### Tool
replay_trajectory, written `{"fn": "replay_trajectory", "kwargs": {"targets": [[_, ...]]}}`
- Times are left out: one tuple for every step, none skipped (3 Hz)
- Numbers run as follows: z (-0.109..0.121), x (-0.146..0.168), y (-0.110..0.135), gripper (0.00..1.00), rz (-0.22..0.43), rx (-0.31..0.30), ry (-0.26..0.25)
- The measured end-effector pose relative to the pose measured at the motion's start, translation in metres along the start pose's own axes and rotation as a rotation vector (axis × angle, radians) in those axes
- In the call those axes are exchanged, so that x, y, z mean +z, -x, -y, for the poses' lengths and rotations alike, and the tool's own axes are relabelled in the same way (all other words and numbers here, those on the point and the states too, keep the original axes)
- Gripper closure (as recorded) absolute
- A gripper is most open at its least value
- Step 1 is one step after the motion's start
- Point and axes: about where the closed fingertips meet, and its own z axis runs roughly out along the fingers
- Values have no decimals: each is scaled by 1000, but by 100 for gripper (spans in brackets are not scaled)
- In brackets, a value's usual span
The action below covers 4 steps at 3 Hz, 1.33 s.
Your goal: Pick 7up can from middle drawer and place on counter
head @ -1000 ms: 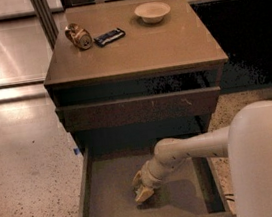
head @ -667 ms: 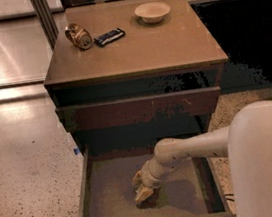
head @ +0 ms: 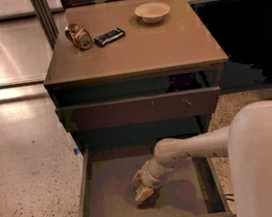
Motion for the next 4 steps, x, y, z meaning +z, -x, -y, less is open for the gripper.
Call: {"fn": "replay_trajectory", "kwargs": {"targets": [[0, 0, 0, 0, 0, 0, 0], [0, 0, 0, 0, 0, 0, 0], [0, -1, -6, 0, -25, 7, -4], [4, -14, -26, 0, -76, 41, -34]]}}
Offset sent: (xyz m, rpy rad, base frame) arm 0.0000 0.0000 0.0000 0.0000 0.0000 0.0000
